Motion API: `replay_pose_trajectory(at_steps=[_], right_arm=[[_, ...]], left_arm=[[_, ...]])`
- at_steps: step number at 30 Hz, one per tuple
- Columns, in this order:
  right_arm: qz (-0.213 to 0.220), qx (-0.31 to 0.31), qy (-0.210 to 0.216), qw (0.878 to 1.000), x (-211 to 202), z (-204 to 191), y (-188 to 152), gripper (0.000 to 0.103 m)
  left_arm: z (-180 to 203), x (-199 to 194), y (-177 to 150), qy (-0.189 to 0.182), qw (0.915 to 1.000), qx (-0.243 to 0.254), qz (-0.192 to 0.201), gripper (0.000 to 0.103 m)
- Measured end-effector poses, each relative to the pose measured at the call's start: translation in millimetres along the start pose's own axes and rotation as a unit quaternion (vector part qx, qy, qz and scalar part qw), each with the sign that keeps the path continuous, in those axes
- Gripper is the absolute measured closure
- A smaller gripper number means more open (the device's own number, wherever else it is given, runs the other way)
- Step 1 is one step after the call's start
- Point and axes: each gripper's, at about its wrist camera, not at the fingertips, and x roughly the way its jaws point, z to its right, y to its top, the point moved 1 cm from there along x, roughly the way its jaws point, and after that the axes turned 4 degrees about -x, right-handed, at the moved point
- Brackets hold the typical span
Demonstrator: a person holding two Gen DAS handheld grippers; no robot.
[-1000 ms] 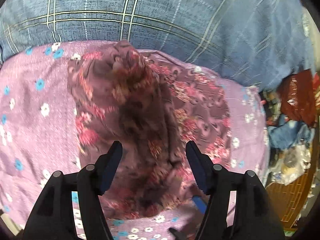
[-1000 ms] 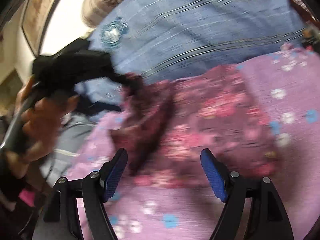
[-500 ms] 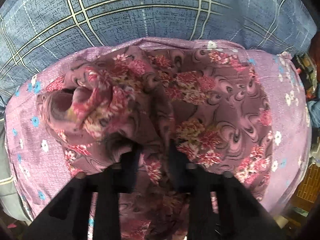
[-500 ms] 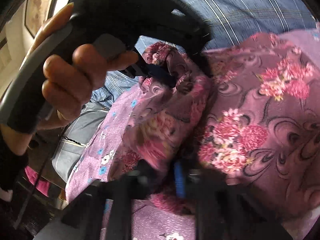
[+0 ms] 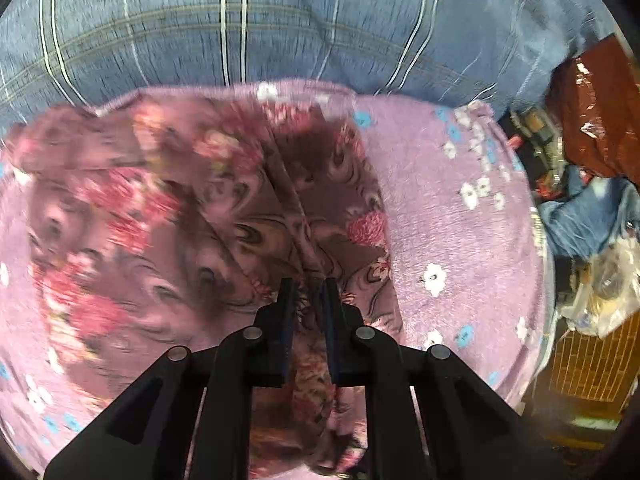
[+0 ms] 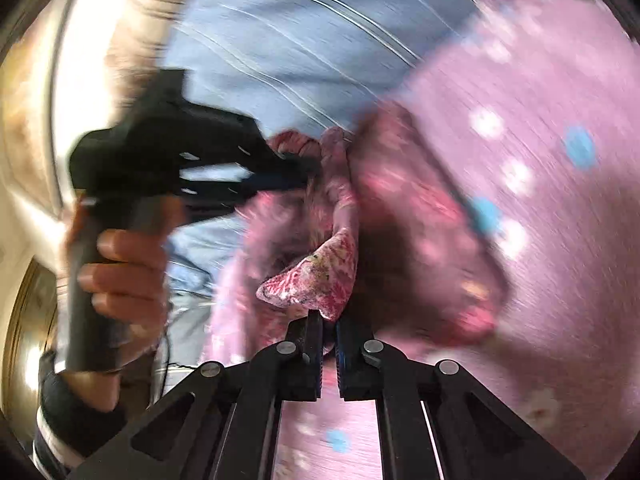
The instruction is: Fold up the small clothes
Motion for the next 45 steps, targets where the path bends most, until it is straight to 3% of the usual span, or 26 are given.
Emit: replay_pose_trajectory(at_steps=[2, 4, 6, 8, 9, 11, 13, 16, 18, 19, 21, 22, 23, 25, 27, 29, 31, 32, 33, 34, 36, 37, 38, 40, 43, 45], right_arm=[[-0.017, 0.017, -0.006, 1.000, 8, 8, -1, 0.097], [-0.017, 0.008, -0.011, 1.000, 7, 1, 1, 0.092], [0.008, -0.004, -0.019, 1.000, -4, -7, 6, 0.092], [0.064, -0.006, -0.023, 0.998, -25, -11, 18, 0.088], [0.084, -0.006, -0.026, 0.996, -30, -11, 23, 0.086], [0.121, -0.018, -0.037, 0.992, -43, -15, 31, 0.074], [0.135, -0.034, -0.051, 0.989, -47, -23, 43, 0.074], [0.154, -0.044, -0.037, 0.986, -53, -34, 70, 0.073], [0.160, -0.078, -0.034, 0.983, -47, -47, 93, 0.059], [0.130, -0.110, -0.032, 0.985, -27, -58, 103, 0.037], [0.042, -0.167, -0.045, 0.984, 21, -79, 124, 0.033], [0.011, -0.189, -0.064, 0.980, 40, -84, 129, 0.035], [-0.007, -0.220, -0.108, 0.969, 63, -91, 135, 0.037], [-0.017, -0.264, -0.167, 0.950, 92, -98, 142, 0.035], [-0.037, -0.278, -0.183, 0.942, 118, -103, 153, 0.041], [-0.049, -0.265, -0.196, 0.943, 140, -108, 176, 0.100], [-0.040, -0.236, -0.223, 0.945, 148, -97, 193, 0.096], [-0.034, -0.228, -0.278, 0.933, 154, -90, 204, 0.096], [-0.032, -0.220, -0.306, 0.926, 154, -84, 211, 0.096], [-0.030, -0.199, -0.298, 0.933, 148, -76, 218, 0.096], [-0.017, -0.155, -0.205, 0.966, 121, -62, 223, 0.089], [-0.025, -0.144, -0.162, 0.976, 110, -57, 221, 0.081], [-0.041, -0.140, -0.129, 0.981, 104, -52, 218, 0.060], [-0.056, -0.137, -0.101, 0.984, 100, -46, 207, 0.041], [-0.101, -0.138, -0.084, 0.982, 119, -40, 189, 0.039], [-0.110, -0.149, -0.097, 0.978, 131, -42, 174, 0.062]], left_arm=[[1, -15, -2, -0.009, 0.9998, 0.000, 0.018, 0.092], [-13, -38, -3, -0.045, 0.9974, -0.007, 0.055, 0.090], [-42, -67, -6, -0.073, 0.9917, -0.036, 0.099, 0.075], [-81, -89, -12, -0.094, 0.9828, -0.080, 0.138, 0.047], [-103, -97, -15, -0.096, 0.9783, -0.102, 0.153, 0.046], [-139, -98, -19, -0.094, 0.9762, -0.126, 0.150, 0.046], [-175, -89, -26, -0.095, 0.9743, -0.158, 0.129, 0.046], [-211, -71, -37, -0.118, 0.9685, -0.193, 0.104, 0.046], [-221, -60, -40, -0.135, 0.9661, -0.200, 0.091, 0.046], [-223, -56, -40, -0.143, 0.9653, -0.200, 0.088, 0.046], [-223, -52, -41, -0.160, 0.9646, -0.193, 0.082, 0.046], [-222, -51, -40, -0.165, 0.9650, -0.187, 0.081, 0.046], [-219, -52, -39, -0.166, 0.9660, -0.181, 0.081, 0.046], [-214, -50, -26, -0.150, 0.9713, -0.165, 0.083, 0.046], [-209, -47, -8, -0.131, 0.9743, -0.163, 0.084, 0.046], [-208, -40, 14, -0.120, 0.9729, -0.179, 0.085, 0.046], [-214, -33, 31, -0.089, 0.9719, -0.203, 0.079, 0.046], [-217, -30, 36, -0.086, 0.9706, -0.213, 0.072, 0.046], [-222, -28, 39, -0.096, 0.9682, -0.222, 0.061, 0.046], [-226, -27, 39, -0.110, 0.9660, -0.227, 0.056, 0.046], [-231, -31, 34, -0.142, 0.9632, -0.218, 0.066, 0.046], [-233, -32, 29, -0.145, 0.9638, -0.212, 0.070, 0.046], [-239, -34, 23, -0.151, 0.9635, -0.209, 0.071, 0.046], [-236, -26, 9, -0.184, 0.9594, -0.204, 0.063, 0.042], [-235, -18, -4, -0.186, 0.9568, -0.215, 0.062, 0.039], [-233, -24, -3, -0.178, 0.9584, -0.214, 0.062, 0.040]])
